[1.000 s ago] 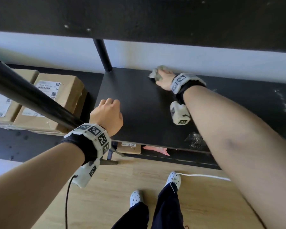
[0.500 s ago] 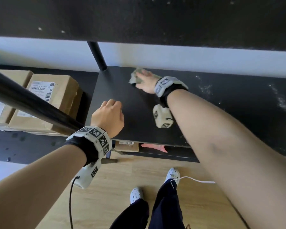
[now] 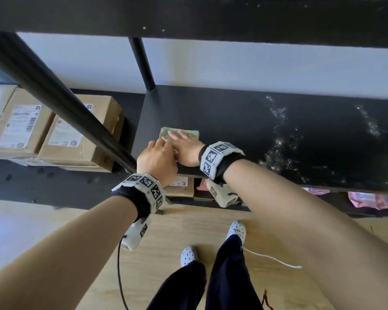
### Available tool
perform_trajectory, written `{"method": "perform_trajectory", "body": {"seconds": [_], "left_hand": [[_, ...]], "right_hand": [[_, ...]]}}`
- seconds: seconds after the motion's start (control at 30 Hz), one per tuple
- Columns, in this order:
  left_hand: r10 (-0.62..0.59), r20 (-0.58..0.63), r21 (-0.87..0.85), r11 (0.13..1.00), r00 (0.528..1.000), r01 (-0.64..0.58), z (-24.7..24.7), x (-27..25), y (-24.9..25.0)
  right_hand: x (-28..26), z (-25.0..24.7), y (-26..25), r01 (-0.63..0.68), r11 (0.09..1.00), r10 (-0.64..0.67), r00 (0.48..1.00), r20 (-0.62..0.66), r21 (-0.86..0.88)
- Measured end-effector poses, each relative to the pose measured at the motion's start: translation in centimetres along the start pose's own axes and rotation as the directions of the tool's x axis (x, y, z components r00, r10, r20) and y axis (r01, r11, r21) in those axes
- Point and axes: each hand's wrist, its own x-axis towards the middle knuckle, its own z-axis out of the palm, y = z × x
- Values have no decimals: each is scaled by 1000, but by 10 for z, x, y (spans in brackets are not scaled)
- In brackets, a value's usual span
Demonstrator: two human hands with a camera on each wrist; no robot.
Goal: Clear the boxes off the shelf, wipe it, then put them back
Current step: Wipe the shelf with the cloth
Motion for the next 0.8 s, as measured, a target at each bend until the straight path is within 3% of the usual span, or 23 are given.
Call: {"method": "perform_trajectory", "body": {"seconds": [0.1,0.23,0.33,0.43,0.6,0.7,0.8], "left_hand": [[13,-11,14,1000,1000,-13,0,-9,-11],[61,-15,16,998,998,-61,2,-20,-22],[64,-46,-5,998,997,-65,0,-26,-27],[57,-75,-23,998,996,-59,-3,-27,-31],[60,-100,-50,997,993,-65,-8,-24,-22],[91,-90,-45,994,992,-95,-8,-27,-10],[122,-72,-39,991,990,-125,-8,-32,3]], "right_hand": [[-11,-5,15,-10,999,12,997,-71,32],[-59,-5,76,-270,951,291,947,-137,153],[-96,10,87,-365,905,395,911,-117,218],[-103,28,58,-328,914,360,927,-106,237],[-74,54,-17,-69,989,85,989,-121,131],[-71,55,-11,-72,987,99,976,-194,143],[-86,56,25,-175,969,216,942,-258,172]]}}
